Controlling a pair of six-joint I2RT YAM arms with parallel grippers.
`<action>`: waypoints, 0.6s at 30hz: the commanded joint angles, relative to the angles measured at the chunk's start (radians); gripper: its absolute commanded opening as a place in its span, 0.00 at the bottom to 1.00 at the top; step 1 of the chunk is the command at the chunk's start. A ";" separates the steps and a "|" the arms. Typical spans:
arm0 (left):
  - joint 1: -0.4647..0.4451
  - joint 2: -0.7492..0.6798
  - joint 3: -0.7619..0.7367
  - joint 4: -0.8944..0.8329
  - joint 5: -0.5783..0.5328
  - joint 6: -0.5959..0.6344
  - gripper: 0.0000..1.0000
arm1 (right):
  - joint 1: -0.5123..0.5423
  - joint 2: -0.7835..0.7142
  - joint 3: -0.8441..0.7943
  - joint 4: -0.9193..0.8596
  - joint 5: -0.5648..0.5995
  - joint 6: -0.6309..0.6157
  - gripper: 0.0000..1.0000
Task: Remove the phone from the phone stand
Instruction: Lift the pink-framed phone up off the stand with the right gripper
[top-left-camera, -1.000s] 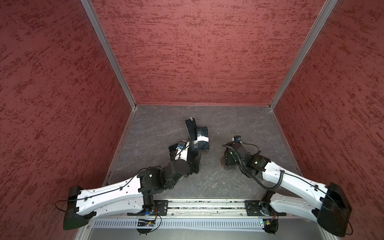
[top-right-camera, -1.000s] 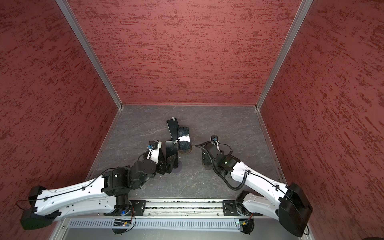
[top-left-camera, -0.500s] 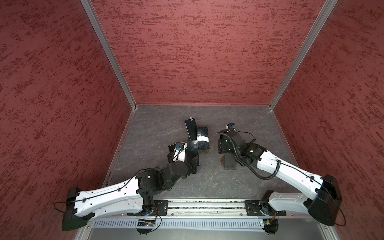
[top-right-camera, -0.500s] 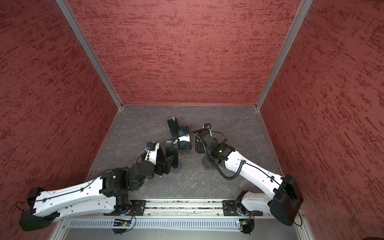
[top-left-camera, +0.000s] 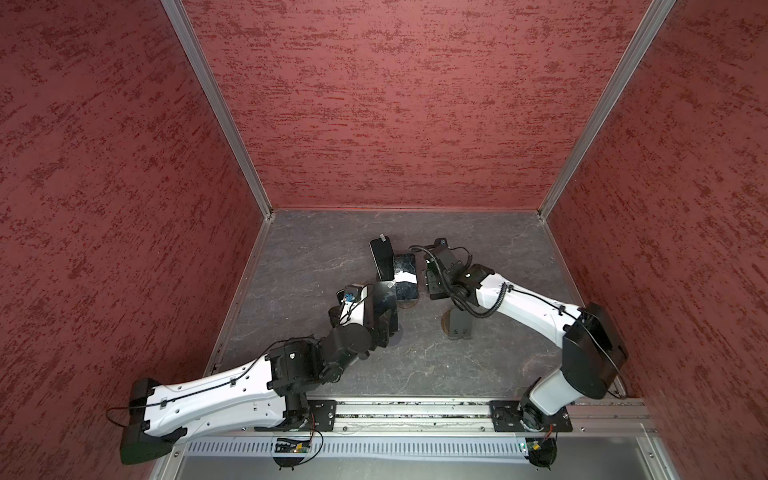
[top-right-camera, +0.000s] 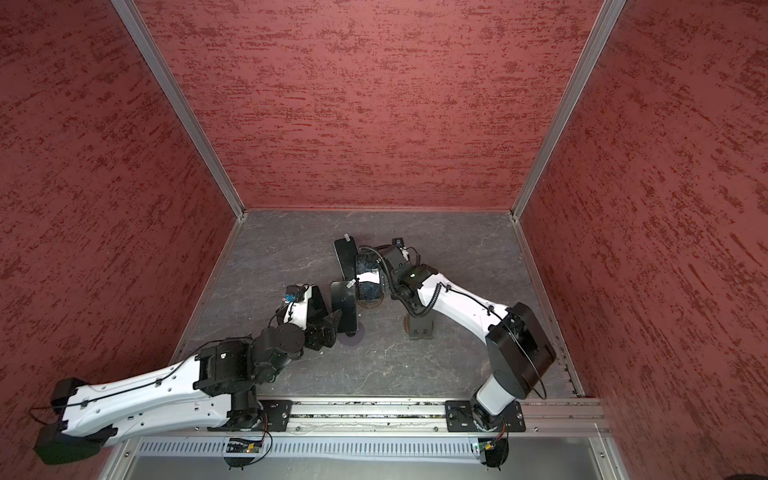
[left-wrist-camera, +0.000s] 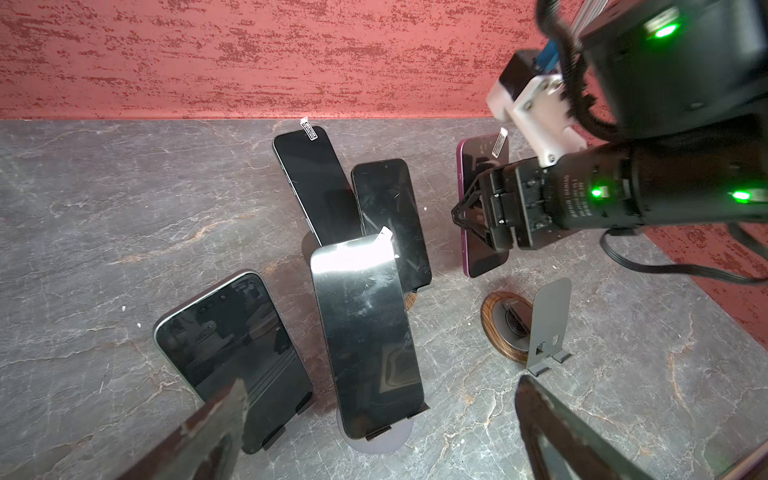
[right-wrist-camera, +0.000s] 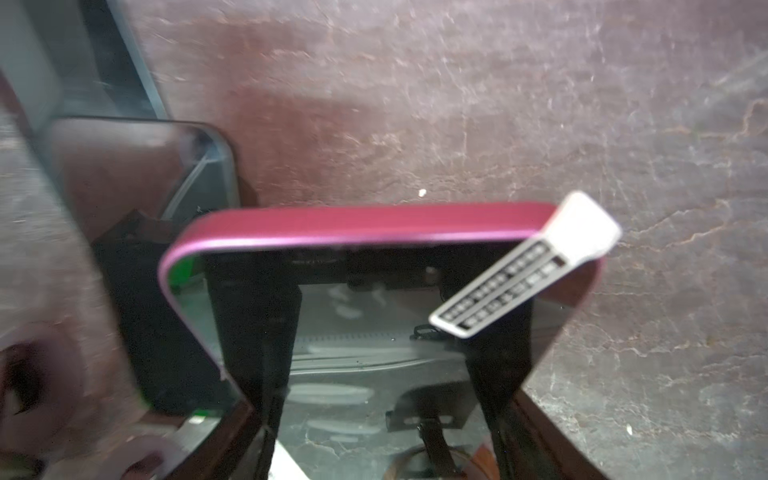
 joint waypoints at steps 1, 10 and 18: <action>0.008 -0.008 -0.012 -0.017 -0.029 -0.004 1.00 | -0.049 0.031 0.053 0.019 -0.051 -0.026 0.51; 0.029 -0.007 -0.015 -0.017 -0.029 0.003 1.00 | -0.144 0.177 0.116 0.028 -0.185 -0.058 0.52; 0.035 -0.006 -0.020 -0.014 -0.023 0.000 1.00 | -0.163 0.262 0.151 0.012 -0.207 -0.050 0.52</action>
